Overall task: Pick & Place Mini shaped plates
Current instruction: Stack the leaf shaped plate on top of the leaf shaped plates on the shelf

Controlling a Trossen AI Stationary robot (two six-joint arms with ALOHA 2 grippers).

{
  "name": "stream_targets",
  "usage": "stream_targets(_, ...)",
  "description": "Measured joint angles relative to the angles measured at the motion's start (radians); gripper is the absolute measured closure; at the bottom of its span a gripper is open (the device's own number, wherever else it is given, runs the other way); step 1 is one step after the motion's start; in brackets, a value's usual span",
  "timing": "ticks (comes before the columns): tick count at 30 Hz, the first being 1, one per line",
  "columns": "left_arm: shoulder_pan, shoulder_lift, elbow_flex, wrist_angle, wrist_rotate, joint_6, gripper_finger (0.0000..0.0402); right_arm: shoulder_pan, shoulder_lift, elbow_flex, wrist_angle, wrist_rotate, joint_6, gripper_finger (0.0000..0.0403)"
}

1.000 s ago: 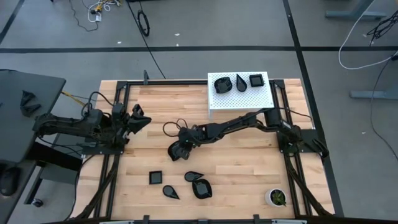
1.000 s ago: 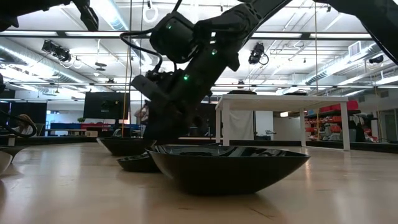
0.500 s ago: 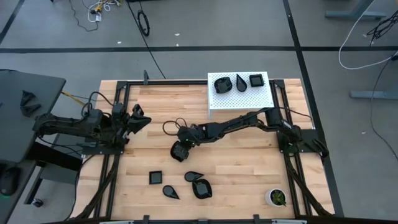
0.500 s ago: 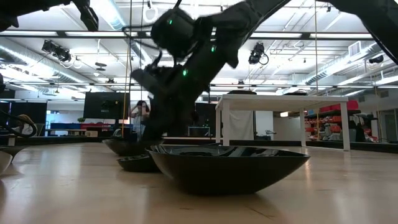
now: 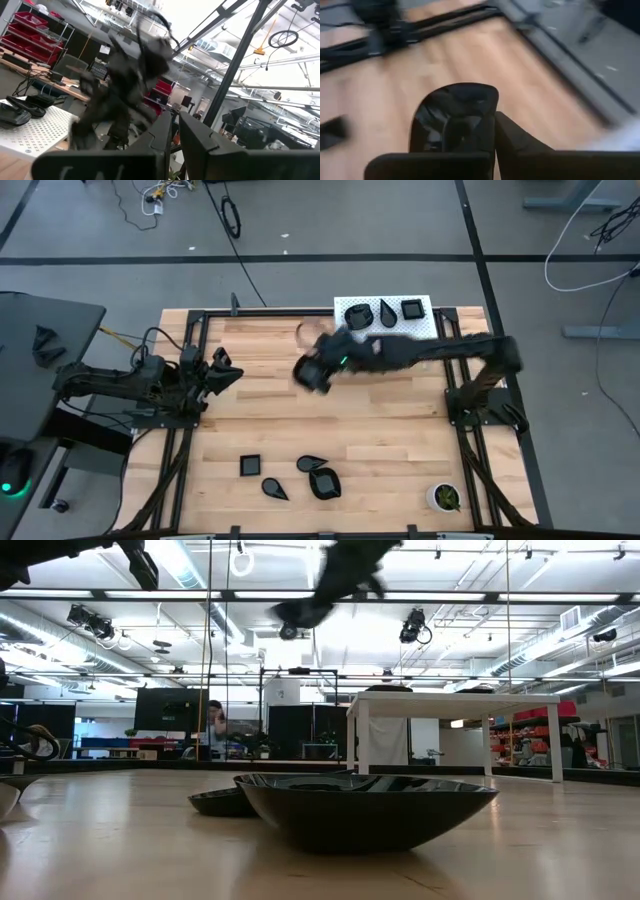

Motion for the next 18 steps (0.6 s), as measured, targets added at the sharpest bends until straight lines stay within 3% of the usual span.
stream_targets(4, 0.000, 0.000, 0.000, 0.000, 0.000, 0.000, 0.0360, -0.147, -0.128, -0.016, -0.174, 0.051, 0.049, 0.0400)
stream_targets(7, 0.000, 0.000, 0.000, 0.000, 0.000, 0.000, 0.0360, -0.274, -0.210, -0.102, -0.182, 0.032, 0.116, 0.0400)
stream_targets(12, 0.000, 0.000, 0.000, 0.000, 0.000, 0.000, 0.0360, -0.453, -0.307, -0.352, 0.009, -0.126, 0.192, 0.0400)
stream_targets(18, 0.000, 0.000, 0.000, 0.000, 0.000, 0.000, 0.0360, -0.575, -0.366, -0.571, 0.303, -0.173, 0.294, 0.0396)
